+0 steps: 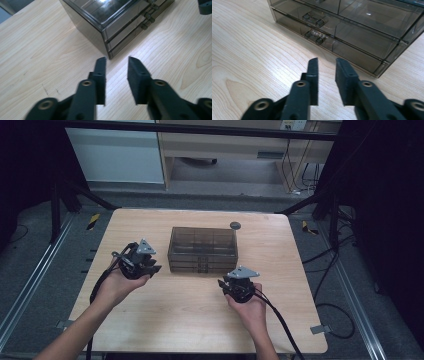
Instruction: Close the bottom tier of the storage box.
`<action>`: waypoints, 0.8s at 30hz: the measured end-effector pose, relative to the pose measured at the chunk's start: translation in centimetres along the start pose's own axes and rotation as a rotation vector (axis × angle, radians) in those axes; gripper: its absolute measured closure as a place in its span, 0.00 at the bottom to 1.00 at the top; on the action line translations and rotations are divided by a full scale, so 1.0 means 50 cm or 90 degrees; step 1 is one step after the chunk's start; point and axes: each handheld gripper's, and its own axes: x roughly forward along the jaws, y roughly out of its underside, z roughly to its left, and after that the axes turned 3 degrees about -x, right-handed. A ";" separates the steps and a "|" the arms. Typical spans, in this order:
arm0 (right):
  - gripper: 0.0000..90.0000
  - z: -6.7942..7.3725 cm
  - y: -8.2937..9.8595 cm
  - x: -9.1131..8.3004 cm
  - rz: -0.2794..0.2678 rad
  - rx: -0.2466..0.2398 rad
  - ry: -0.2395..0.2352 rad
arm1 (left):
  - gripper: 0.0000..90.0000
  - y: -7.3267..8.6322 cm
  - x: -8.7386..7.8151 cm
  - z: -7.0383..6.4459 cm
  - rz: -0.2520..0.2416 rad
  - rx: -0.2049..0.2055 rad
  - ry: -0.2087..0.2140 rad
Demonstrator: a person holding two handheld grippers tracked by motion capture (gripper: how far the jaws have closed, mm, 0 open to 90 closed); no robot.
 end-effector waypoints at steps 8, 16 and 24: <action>0.45 0.005 -0.008 0.003 0.015 0.003 0.002 | 0.41 0.020 0.008 -0.005 0.025 0.000 -0.009; 0.23 0.010 -0.024 0.008 0.034 -0.006 -0.002 | 0.18 0.035 0.020 -0.004 0.054 -0.006 -0.007; 0.11 0.029 -0.047 0.009 0.060 -0.040 0.005 | 0.08 0.037 0.020 -0.010 0.058 0.004 -0.016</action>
